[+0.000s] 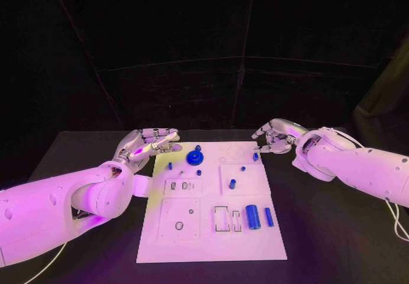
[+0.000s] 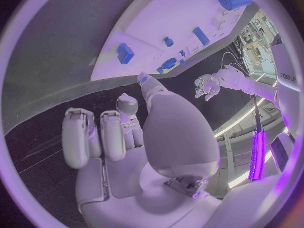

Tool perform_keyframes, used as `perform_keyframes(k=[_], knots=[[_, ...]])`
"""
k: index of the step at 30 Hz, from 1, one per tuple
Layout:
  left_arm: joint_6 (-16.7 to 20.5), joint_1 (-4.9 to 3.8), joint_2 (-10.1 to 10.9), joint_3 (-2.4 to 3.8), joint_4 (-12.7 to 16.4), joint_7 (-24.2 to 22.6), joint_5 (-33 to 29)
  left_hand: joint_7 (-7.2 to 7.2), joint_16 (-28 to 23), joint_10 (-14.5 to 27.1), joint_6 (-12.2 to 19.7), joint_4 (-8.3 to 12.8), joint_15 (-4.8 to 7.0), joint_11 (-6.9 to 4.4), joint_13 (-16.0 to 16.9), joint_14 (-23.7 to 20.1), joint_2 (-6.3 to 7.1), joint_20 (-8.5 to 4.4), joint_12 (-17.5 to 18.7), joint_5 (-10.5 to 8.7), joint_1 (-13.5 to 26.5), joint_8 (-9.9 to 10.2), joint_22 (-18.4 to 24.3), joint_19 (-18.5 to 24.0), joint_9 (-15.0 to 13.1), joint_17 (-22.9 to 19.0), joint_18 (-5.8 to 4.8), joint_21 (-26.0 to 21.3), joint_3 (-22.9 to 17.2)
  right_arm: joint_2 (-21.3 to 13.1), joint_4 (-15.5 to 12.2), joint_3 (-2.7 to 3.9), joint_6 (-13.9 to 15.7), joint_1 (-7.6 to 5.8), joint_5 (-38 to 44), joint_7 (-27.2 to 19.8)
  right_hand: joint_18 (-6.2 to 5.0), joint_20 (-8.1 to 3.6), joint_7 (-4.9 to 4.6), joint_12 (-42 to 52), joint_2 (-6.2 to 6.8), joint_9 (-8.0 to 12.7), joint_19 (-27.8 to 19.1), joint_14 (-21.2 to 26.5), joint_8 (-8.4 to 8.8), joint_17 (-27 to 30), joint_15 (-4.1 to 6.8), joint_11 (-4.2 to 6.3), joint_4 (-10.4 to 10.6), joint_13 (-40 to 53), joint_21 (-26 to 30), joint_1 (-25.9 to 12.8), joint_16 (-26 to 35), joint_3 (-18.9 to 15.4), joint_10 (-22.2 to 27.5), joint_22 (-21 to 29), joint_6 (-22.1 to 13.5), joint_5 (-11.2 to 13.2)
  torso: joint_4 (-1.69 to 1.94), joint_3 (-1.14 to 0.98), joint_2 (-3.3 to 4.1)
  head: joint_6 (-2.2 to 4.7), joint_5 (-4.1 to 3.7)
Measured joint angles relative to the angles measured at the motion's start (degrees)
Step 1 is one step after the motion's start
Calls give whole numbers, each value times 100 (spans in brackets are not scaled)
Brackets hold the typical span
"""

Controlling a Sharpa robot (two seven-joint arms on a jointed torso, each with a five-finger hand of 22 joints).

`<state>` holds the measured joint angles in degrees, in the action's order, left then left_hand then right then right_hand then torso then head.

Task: Assemble the parts on the task board

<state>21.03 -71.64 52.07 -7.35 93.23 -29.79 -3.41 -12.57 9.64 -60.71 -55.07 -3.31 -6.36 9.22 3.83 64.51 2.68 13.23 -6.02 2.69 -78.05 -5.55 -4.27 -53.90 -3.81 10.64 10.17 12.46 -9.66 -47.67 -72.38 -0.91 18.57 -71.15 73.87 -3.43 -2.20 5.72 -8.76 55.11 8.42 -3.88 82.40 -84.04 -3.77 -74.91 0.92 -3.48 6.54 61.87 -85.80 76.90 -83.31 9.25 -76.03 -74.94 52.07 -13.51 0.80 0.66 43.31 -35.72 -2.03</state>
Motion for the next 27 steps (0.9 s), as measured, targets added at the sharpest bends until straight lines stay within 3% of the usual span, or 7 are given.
perform_keyframes(k=[16, 27], knots=[[-6, 2, -4, -1, -43, 2, 0, 0, 0, 0, 0, 23, -21, 0, 0, 21, 0, 0, 27, 0, 0, 23, -1, 0, 0, 4, 0, 0, -23, -60, 68, -3, -198, 216, -85, -163, 0, -1, 0, 0, 0, 0, 1, 0, 0, 0, 0, 0, 21, 7, 22, 0, 26, -105, 0, 1, 0, -62, 5, 15, 1, -58, -29], [-10, 3, -4, -2, -57, 2, 0, 0, 0, 0, 0, 23, -21, 0, 1, 21, 0, 0, 27, 0, 0, 23, 4, 0, 0, 4, 0, -25, -23, 11, 161, -3, -262, 302, -76, -201, 0, -1, 0, 49, 0, -13, 1, 0, 0, 1, 0, 0, 21, 63, 22, 0, 26, -136, -1, 1, 0, -115, 5, 16, -2, -56, -37]])
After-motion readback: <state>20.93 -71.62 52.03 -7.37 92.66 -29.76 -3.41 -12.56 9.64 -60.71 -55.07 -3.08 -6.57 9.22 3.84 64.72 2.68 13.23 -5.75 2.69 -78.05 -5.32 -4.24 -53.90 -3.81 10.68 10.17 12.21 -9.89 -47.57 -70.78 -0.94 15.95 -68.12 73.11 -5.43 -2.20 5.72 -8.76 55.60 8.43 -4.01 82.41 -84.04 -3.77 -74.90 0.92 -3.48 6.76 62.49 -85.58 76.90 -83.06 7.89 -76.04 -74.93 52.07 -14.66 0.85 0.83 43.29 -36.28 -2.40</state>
